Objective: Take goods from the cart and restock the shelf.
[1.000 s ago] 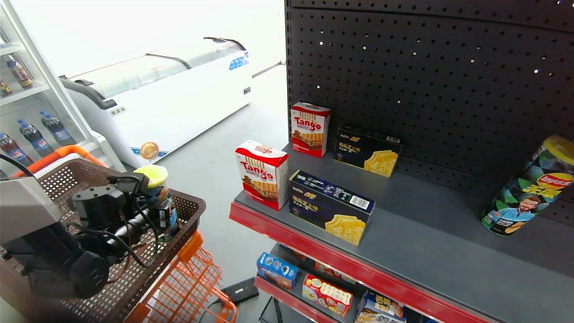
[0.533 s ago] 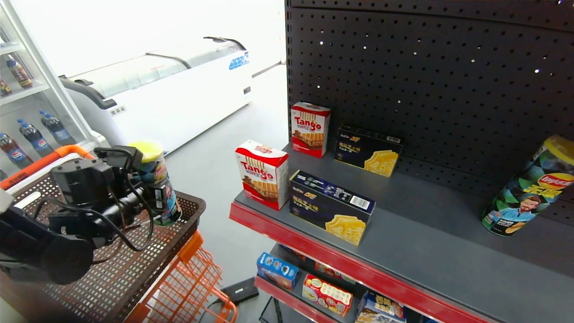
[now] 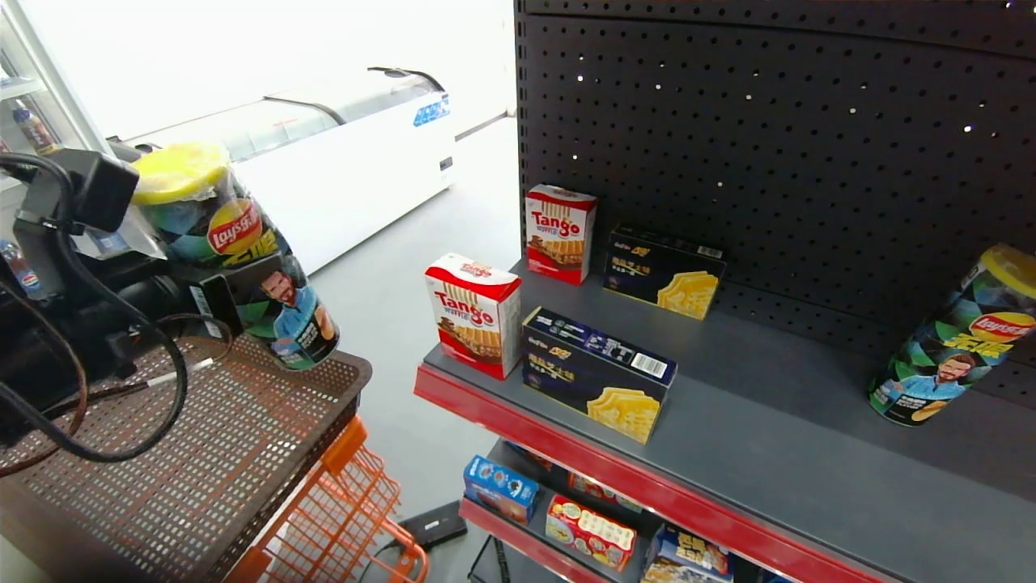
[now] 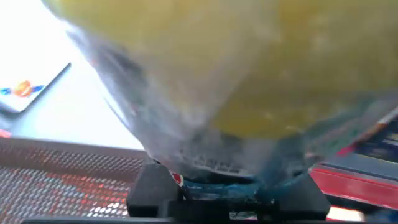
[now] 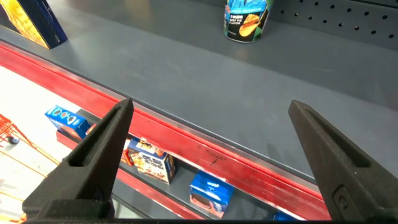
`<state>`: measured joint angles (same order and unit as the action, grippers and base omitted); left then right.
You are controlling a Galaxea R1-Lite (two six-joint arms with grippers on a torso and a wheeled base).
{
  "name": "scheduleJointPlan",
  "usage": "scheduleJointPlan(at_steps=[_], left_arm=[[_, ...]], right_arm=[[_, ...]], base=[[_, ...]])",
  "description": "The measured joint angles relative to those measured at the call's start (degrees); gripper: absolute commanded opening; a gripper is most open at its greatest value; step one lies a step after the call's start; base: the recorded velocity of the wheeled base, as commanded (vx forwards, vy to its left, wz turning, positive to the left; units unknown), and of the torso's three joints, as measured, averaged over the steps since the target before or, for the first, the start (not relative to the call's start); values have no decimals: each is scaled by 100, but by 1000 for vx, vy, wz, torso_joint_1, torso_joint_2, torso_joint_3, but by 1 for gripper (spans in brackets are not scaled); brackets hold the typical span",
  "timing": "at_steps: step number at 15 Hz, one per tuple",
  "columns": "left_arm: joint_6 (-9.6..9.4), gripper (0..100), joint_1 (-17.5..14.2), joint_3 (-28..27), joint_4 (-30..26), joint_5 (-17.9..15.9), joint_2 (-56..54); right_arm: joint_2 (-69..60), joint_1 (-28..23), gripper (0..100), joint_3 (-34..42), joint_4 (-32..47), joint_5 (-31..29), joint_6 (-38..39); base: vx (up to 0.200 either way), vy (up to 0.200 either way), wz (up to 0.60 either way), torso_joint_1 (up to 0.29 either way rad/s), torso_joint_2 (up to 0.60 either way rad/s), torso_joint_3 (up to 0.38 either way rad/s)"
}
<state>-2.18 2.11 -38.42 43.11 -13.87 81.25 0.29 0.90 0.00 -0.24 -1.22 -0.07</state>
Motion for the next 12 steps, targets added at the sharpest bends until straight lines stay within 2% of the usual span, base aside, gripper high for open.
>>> scheduleJointPlan(at_steps=[1, 3, 6, 9, 12], left_arm=[[18, 0, 100, -7, -38, -82, -160], [30, 0, 528, 61, -230, -227, -411], [99, 0, 1064, 144, -315, -274, -590], [106, 0, 1307, 196, -323, -563, -634], [104, 0, 1348, 196, -364, -607, -623]], right_arm=[[0, 0, 100, 0, -5, 0, 0], [0, 0, 100, 0, -5, -1, 0], [0, 0, 100, 0, -5, 0, 0], [0, 0, 100, 0, -5, 0, 0], [0, 0, 100, 0, -2, -1, 0]], base=[[0, 0, 0, 0, 0, 0], [0, 0, 0, 0, 0, 0], [0, 0, 0, 0, 0, 0], [0, 0, 0, 0, 0, 0], [0, 0, 0, 0, 0, 0]])
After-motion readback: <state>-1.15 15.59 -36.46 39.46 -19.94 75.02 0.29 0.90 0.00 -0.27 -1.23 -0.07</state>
